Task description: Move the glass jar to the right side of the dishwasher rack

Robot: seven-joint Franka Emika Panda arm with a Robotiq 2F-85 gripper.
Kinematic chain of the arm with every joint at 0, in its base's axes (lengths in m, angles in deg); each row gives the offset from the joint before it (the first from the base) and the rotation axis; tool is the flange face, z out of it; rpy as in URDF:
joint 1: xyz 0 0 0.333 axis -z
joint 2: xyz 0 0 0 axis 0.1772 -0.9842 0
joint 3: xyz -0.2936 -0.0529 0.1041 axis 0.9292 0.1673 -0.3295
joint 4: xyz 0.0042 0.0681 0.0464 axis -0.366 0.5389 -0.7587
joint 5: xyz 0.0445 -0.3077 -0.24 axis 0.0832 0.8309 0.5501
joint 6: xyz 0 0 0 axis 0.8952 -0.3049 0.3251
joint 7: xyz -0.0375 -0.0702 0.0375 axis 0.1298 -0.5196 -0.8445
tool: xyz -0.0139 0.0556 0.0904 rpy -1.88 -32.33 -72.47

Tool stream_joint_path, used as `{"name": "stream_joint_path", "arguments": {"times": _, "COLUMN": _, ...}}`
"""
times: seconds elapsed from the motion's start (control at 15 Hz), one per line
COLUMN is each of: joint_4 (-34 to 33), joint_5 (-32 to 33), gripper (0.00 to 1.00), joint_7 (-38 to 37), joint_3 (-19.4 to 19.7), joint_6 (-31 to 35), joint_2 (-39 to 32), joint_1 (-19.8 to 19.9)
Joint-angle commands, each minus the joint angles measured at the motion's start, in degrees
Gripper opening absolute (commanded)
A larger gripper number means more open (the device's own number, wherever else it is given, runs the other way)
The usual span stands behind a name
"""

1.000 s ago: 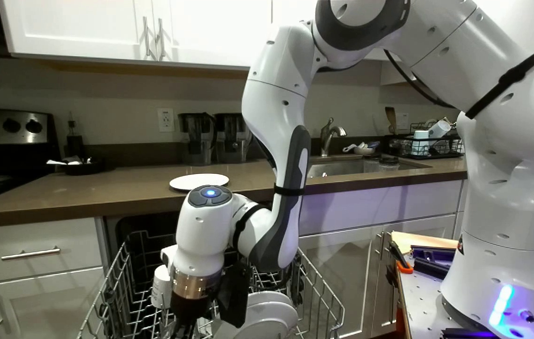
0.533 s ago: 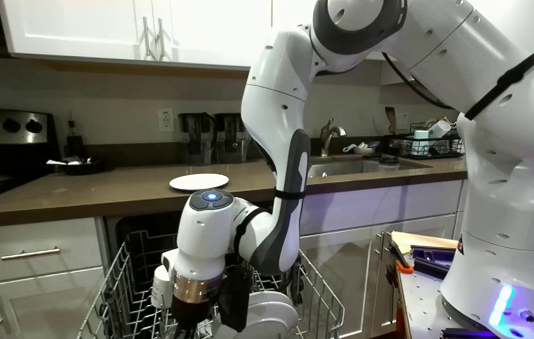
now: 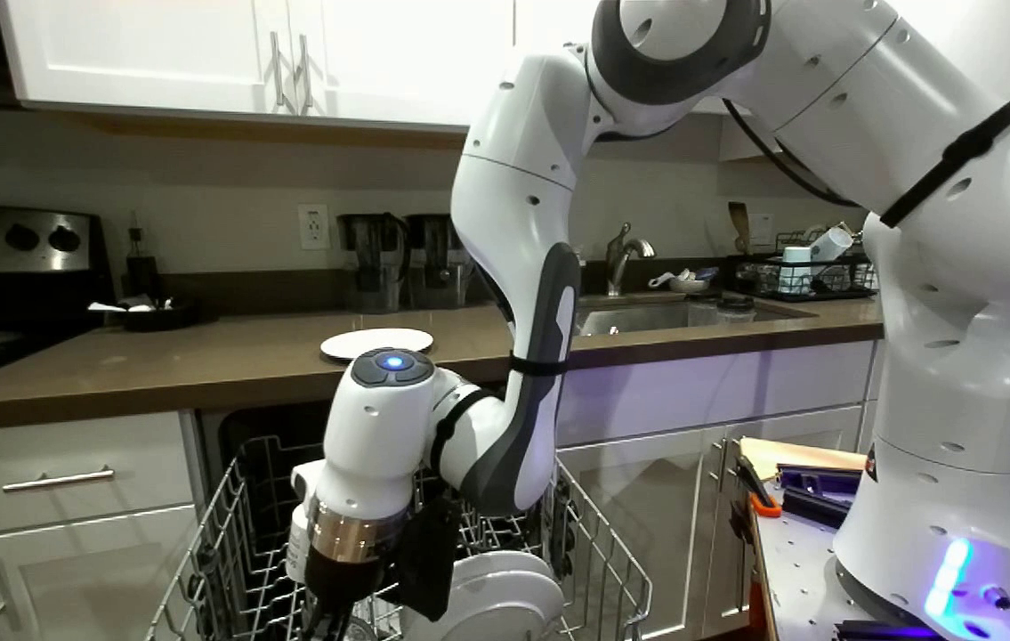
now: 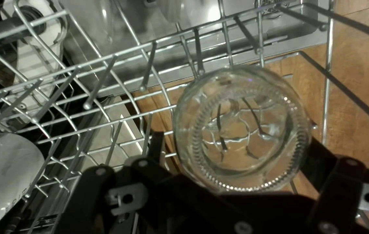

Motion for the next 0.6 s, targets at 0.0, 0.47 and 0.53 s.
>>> {"name": "stream_joint_path", "arguments": {"times": 0.0, "joint_4": -0.2, "joint_5": -0.1, "gripper": 1.0, "joint_7": 0.0, "joint_3": -0.1, "joint_6": -0.5, "joint_2": -0.8, "joint_1": -0.2}}
{"name": "stream_joint_path", "arguments": {"times": 0.47, "joint_4": -0.3, "joint_5": 0.0, "gripper": 0.63, "joint_7": -0.3, "joint_3": 0.1, "joint_6": -0.7, "joint_2": -1.5, "joint_1": -0.6}}
{"name": "stream_joint_path", "arguments": {"times": 0.53, "joint_4": -0.2, "joint_5": 0.0, "gripper": 0.63, "joint_7": -0.5, "joint_3": 0.1, "joint_6": -0.7, "joint_2": -1.3, "joint_1": -0.6}}
